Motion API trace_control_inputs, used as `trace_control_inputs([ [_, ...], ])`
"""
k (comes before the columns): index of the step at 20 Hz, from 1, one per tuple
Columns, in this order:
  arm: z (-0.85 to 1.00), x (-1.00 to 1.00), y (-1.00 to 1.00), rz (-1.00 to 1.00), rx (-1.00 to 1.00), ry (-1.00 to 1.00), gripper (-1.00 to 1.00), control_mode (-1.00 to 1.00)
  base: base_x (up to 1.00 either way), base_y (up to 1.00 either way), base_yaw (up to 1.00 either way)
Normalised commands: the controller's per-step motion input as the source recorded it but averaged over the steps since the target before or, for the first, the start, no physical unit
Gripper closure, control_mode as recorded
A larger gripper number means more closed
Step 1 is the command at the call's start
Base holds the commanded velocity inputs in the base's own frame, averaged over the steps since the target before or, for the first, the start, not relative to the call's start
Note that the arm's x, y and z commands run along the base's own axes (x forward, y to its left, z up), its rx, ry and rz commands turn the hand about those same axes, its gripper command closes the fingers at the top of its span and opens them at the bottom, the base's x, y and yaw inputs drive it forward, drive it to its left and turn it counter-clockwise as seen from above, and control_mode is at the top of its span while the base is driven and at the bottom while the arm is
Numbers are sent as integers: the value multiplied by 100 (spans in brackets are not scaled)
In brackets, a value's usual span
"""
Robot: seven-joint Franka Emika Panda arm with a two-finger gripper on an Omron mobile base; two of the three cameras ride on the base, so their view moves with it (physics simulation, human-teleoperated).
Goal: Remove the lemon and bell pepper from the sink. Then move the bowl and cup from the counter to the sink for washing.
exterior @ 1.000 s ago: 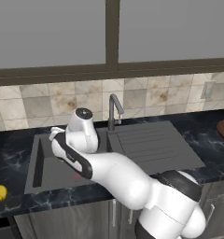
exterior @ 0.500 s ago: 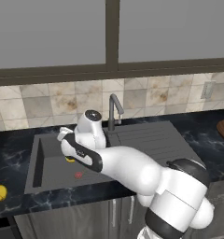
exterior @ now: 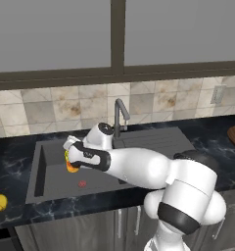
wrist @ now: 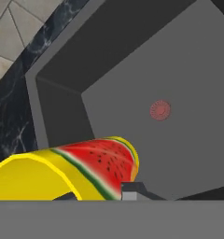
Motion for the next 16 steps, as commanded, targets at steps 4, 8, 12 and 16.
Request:
trace_control_inputs([
  [4,-18,10,-3,-2,0,0,100,-100,0,0,0],
  [8,-10,0,-4,-2,0,1,100,-100,0,0,0],
  [12,-6,0,-2,0,0,0,100,-100,0,0,0],
  [16,-6,2,-3,-2,0,2,100,-100,0,0,0],
])
